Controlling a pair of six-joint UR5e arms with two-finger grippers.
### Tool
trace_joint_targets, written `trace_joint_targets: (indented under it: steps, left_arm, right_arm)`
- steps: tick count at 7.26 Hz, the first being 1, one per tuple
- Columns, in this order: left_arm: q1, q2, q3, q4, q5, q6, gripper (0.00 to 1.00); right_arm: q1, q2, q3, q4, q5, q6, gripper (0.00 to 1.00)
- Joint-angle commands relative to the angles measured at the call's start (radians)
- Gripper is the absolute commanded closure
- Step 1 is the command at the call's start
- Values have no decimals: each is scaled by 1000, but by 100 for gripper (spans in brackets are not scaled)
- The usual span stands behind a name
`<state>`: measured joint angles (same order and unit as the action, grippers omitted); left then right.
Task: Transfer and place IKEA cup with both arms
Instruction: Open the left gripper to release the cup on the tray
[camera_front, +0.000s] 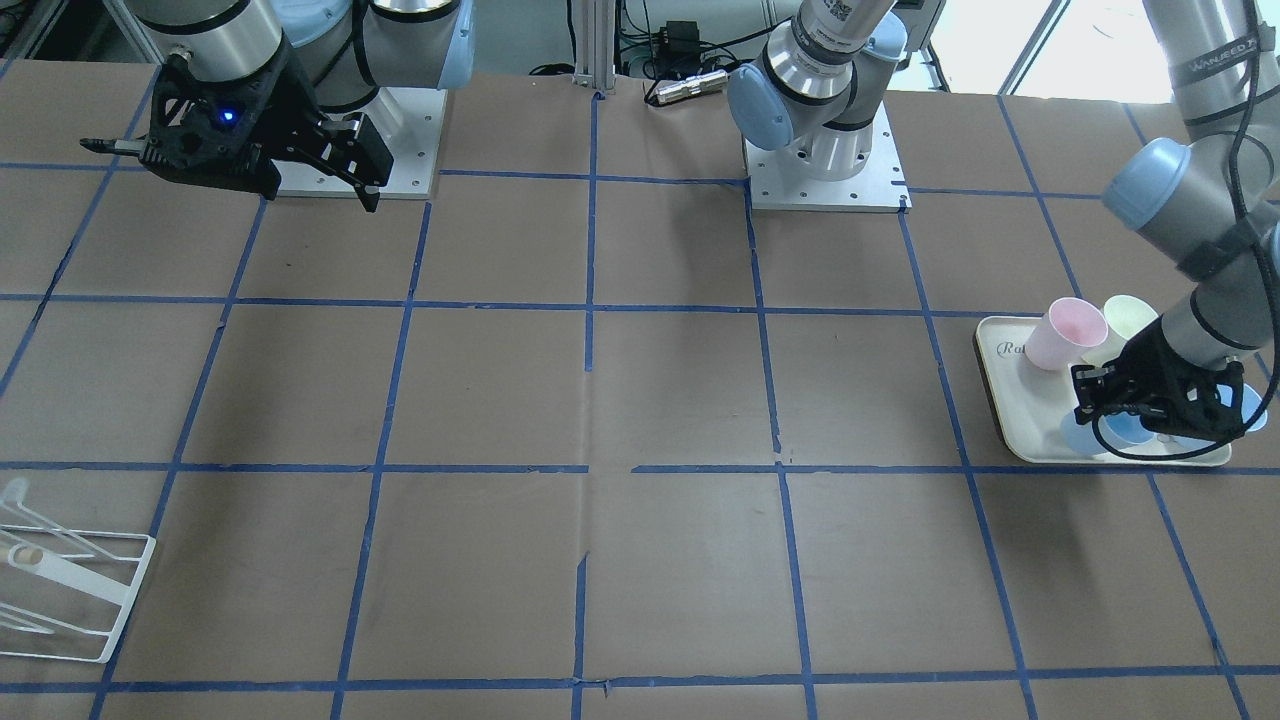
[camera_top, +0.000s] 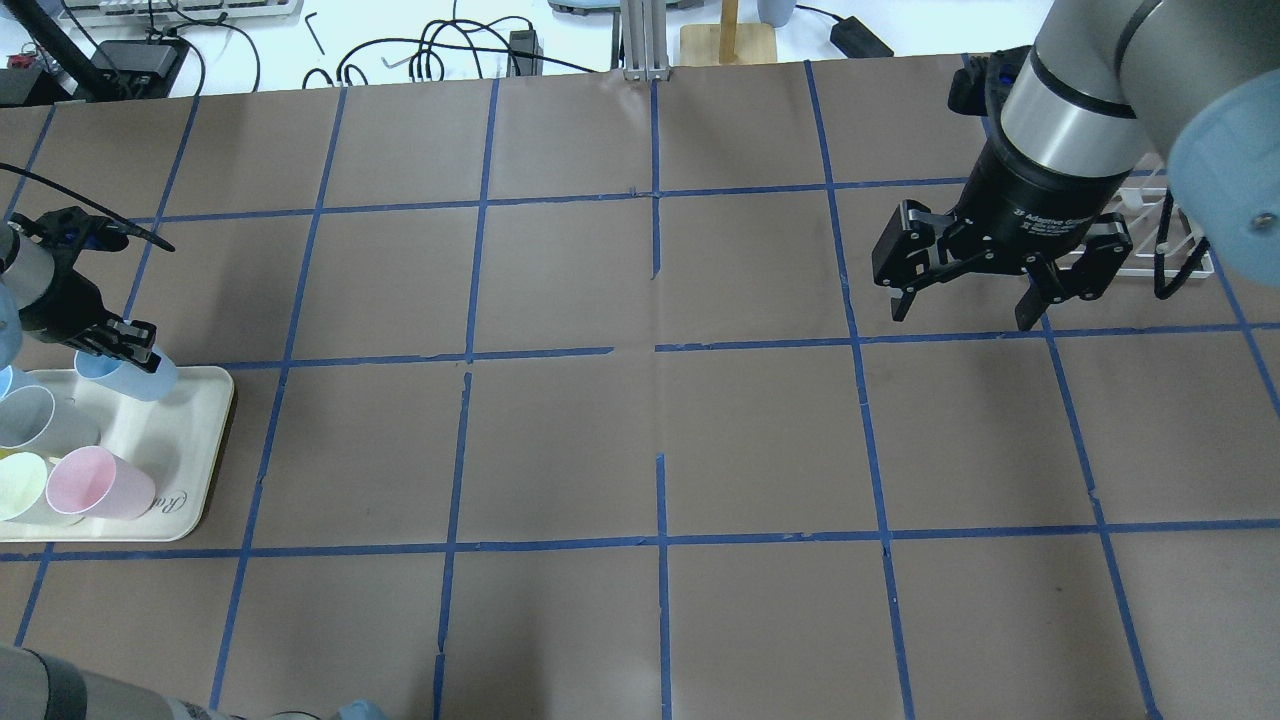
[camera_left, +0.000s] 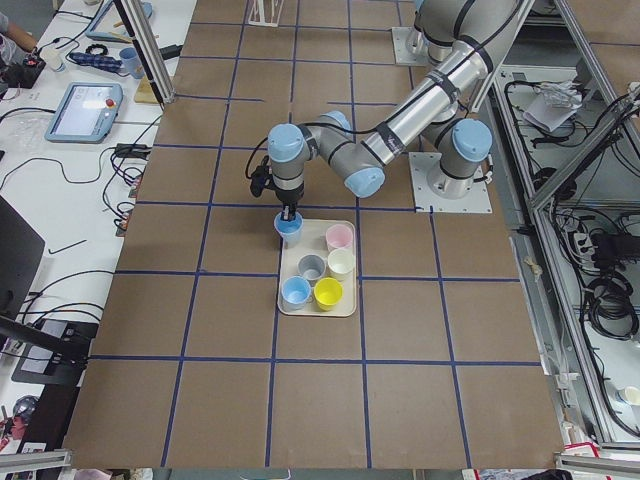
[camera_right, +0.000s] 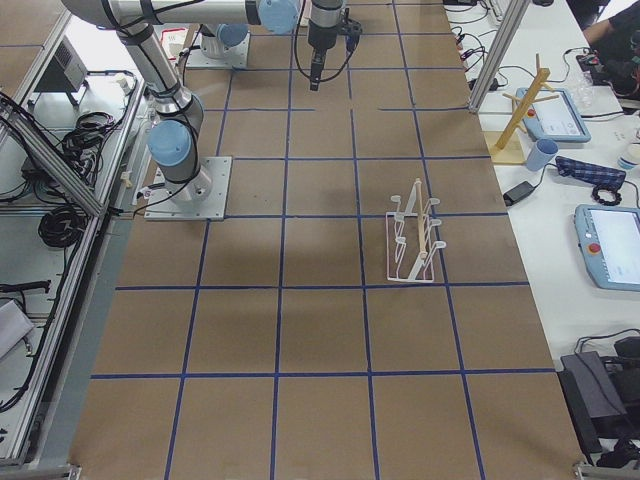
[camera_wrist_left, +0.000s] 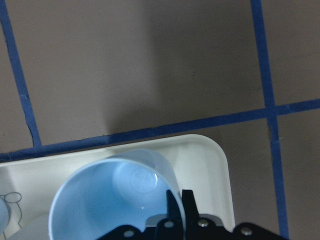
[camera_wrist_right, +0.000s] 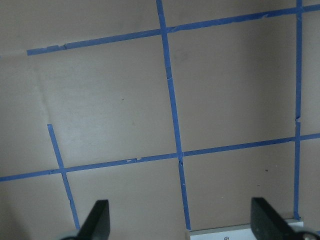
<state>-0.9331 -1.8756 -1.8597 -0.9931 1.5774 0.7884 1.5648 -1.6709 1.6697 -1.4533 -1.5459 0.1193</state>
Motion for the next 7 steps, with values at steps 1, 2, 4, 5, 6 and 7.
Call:
trace_joint_targets:
  steps: [1,2,4,5,6,7]
  left_arm:
    - [16,-25,-3,1,4,-1,39]
    - [16,-37,5,-15,7,-3,10]
    - [7,-1,42,-152,9,-14,1]
    - [-6,24,113,-261,7,-18,1]
    - [-29,50,216,-420,-5,-72,1]
    - [-121,84,291,-528,-5,-143,1]
  right_arm:
    - [-11,0,1,-1,-9,-12,0]
    - [-6,3,-7,1,-11,-10,0]
    - [-11,2,-10,-4,-16,-9,0]
    - [-15,2,-2,-4,-17,-9,0]
    - [-20,2,-2,-5,-11,-12,0]
    - [-28,2,-1,-34,-11,-15,0]
